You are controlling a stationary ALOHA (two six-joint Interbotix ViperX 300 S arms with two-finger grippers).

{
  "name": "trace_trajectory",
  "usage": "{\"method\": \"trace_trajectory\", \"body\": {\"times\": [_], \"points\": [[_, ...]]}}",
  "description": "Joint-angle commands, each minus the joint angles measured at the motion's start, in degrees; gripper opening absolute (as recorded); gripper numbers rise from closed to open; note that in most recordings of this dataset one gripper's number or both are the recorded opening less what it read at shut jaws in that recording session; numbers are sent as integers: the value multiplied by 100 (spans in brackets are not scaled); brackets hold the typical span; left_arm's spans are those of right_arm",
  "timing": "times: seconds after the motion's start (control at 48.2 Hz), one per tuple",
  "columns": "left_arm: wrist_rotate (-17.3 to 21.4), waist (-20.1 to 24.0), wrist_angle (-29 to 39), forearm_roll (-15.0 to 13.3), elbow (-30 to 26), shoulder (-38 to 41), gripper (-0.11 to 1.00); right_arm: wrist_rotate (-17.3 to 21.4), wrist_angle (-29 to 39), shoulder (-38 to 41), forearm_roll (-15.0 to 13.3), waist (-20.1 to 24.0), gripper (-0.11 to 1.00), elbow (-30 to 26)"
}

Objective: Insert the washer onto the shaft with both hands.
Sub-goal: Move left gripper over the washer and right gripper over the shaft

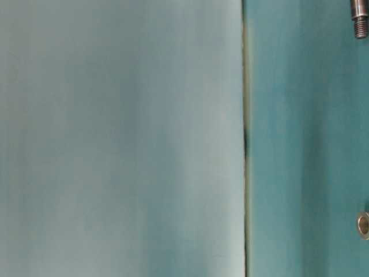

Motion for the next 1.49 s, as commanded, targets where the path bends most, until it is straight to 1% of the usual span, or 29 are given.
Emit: {"method": "trace_trajectory", "body": {"times": [0.0, 0.062, 0.124, 0.228, 0.311, 0.415, 0.56, 0.725, 0.912, 1.078, 1.181, 1.285, 1.472], "points": [[-141, -18, 290, 79, -220, 185, 2, 26, -9, 62, 26, 26, 0, -44], [-246, -18, 712, 79, -396, 308, 2, 88, 141, 79, 185, 26, 2, -53], [-264, -18, 1046, 79, -554, 439, 2, 229, 422, 97, 325, 26, -3, -79], [-246, -18, 1397, 79, -765, 633, 2, 563, 1134, 149, 352, 26, -8, -255], [-246, -18, 1512, 79, -905, 809, 2, 668, 1564, 237, 343, 26, -9, -404], [-272, -18, 1644, 88, -1063, 1107, 2, 668, 1978, 422, 334, 18, -9, -563], [-290, -26, 1978, 79, -1310, 1564, 2, 668, 2355, 773, 334, 18, -9, -729], [-281, -44, 2408, 88, -1661, 2127, 2, 668, 2760, 1274, 334, 18, -9, -905], [-281, -70, 2795, 88, -2030, 2646, 2, 668, 3384, 1898, 334, 18, -9, -1222], [-290, -79, 3401, 79, -2408, 3164, 2, 668, 3929, 2461, 334, -9, -9, -1538], [-290, -79, 3797, 79, -2619, 3480, 2, 659, 4271, 2874, 281, -9, -9, -1775], [-281, -79, 4122, 79, -2856, 3814, 2, 650, 4658, 3226, 141, -18, -9, -2021], [-272, -79, 4403, 88, -3164, 4324, 2, 615, 5168, 3779, -79, -53, -9, -2399]]}}
